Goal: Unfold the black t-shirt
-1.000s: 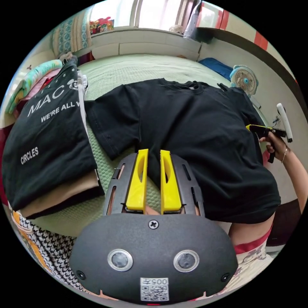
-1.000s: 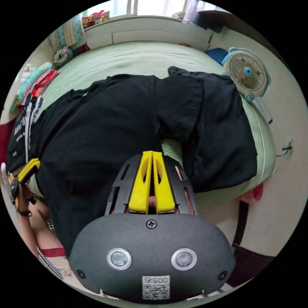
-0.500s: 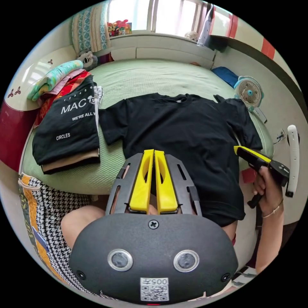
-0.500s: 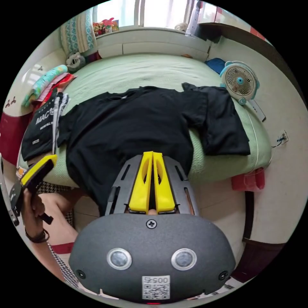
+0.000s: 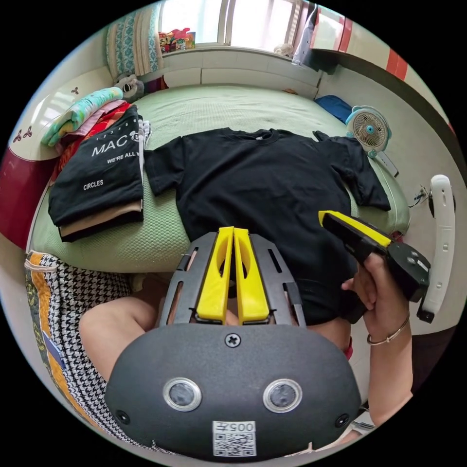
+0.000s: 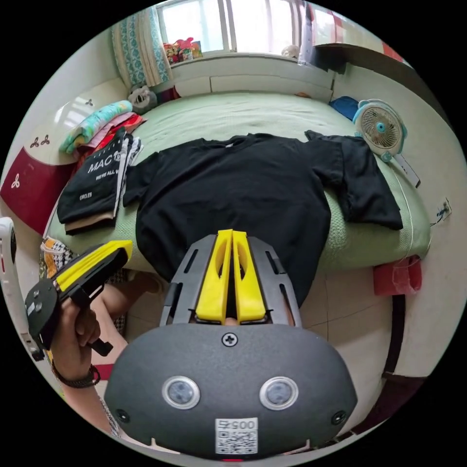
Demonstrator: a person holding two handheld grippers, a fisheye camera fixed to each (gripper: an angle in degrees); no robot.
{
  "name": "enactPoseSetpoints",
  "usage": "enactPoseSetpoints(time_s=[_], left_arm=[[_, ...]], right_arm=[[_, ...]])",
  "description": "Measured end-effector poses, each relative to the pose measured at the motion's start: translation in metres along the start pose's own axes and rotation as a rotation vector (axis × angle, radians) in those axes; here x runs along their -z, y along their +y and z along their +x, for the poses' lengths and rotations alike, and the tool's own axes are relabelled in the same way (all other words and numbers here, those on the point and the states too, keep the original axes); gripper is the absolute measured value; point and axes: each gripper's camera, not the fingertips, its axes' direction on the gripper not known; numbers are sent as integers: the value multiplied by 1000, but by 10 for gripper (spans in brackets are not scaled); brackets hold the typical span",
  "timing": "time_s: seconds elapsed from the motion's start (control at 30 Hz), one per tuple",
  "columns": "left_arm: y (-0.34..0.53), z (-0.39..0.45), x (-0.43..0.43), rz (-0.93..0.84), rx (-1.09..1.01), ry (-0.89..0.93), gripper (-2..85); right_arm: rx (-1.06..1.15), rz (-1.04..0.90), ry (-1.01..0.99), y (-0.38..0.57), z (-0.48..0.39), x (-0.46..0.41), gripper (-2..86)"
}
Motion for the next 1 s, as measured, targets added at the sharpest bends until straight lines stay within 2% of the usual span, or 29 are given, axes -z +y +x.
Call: enactPoseSetpoints(time_s=[0.4, 1.0], left_arm=[[16, 19, 10, -24, -12, 42, -6], [29, 42, 11, -55, -40, 50, -5]], right_arm=[[25, -159, 17, 0, -11, -33, -12], [61, -172, 52, -5, -25, -46, -12]])
